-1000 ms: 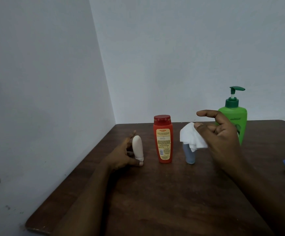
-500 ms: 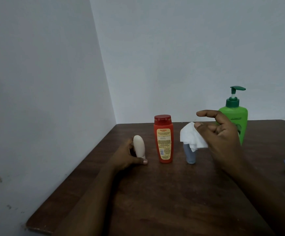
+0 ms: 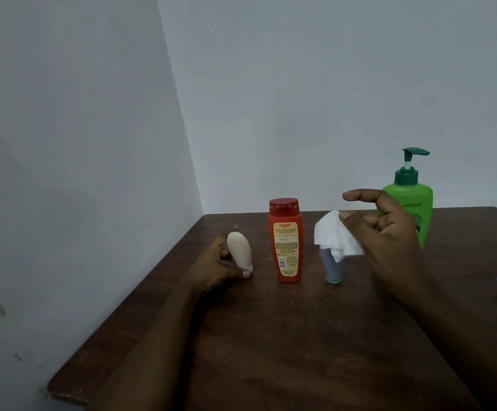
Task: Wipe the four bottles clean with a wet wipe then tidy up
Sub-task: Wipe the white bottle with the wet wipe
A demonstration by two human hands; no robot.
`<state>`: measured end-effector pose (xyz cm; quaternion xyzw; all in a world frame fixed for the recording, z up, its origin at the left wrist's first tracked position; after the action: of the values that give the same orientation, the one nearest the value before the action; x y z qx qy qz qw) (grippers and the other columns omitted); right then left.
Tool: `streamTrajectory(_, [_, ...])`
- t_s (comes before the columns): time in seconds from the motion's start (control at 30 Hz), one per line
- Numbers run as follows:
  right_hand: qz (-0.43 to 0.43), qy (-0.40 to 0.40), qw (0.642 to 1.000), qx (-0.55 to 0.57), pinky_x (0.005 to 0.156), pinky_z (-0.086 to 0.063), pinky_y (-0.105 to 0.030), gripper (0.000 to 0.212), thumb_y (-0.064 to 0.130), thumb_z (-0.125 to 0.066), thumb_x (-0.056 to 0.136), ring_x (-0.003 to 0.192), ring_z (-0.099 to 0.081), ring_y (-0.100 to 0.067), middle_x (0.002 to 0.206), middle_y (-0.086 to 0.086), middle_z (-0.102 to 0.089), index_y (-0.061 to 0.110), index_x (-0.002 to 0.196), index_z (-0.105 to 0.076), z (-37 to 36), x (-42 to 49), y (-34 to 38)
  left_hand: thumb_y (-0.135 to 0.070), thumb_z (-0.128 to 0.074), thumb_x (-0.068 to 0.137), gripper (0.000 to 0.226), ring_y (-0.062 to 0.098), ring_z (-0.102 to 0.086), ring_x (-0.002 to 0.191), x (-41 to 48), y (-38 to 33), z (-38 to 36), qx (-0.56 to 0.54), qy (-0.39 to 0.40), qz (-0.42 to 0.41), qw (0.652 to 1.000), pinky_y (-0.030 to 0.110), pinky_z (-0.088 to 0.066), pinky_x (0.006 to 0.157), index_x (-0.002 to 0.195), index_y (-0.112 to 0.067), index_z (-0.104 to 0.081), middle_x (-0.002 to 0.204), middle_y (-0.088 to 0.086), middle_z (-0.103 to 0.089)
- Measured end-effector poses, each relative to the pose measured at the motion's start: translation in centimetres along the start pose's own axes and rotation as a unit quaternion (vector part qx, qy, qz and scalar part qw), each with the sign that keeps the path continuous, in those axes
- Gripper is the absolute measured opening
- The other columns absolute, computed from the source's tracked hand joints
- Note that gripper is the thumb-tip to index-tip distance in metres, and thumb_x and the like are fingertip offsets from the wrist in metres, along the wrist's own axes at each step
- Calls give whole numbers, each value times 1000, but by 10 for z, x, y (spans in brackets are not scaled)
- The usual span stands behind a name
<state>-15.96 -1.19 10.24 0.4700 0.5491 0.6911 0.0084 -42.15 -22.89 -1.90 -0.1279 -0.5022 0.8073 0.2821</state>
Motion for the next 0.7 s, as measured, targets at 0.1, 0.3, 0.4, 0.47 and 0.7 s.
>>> streamTrajectory(0.1, [6, -1, 1000, -1, 64, -57, -31, 24, 6, -65, 98, 71, -74, -21, 68, -14, -73, 24, 115, -65, 0, 0, 1, -14, -100, 62, 112, 19, -65, 118, 1, 7, 2, 14, -9, 7, 1000, 39, -61, 94, 151, -46, -40, 132, -6, -64])
streamTrajectory(0.3, [18, -2, 1000, -20, 64, -55, -35, 25, 8, -65, 98, 69, -68, -42, 67, -29, -66, 27, 114, -66, 1, 2, 0, -20, -99, 64, 104, 18, -62, 123, 4, 10, -2, 39, 6, 22, 999, 46, -57, 102, 149, -40, -42, 133, -7, -65])
streamTrajectory(0.4, [21, -4, 1000, -23, 62, -53, -27, 26, 6, -65, 98, 64, -68, -29, 64, -26, -66, 29, 113, -66, 2, 2, 0, -16, -98, 66, 102, 16, -63, 122, 5, 12, -4, 37, 16, 28, 999, 43, -57, 102, 150, -36, -44, 132, -7, -66])
streamTrajectory(0.47, [21, -3, 999, -26, 63, -53, -27, 26, 6, -65, 98, 65, -69, -25, 63, -22, -67, 27, 114, -66, 1, 3, 1, -14, -98, 66, 102, 16, -63, 121, 5, 11, -5, 36, 26, 28, 999, 40, -57, 101, 150, -34, -44, 132, -7, -66])
streamTrajectory(0.7, [23, -8, 1000, -15, 72, -58, -42, 26, 9, -65, 98, 73, -71, -37, 68, -20, -70, 31, 113, -66, 3, 2, 4, -13, -96, 69, 95, 13, -62, 120, 4, 10, -7, 36, 39, 29, 998, 29, -55, 92, 147, -37, -46, 130, -10, -65])
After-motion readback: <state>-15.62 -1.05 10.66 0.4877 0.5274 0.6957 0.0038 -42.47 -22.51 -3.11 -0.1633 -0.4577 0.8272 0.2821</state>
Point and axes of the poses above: each hand's wrist, its own x-axis towards the middle knuckle, its own z-axis out of the back of the hand, y = z × x, the point moved 10 cm from there along x, towards the middle knuckle
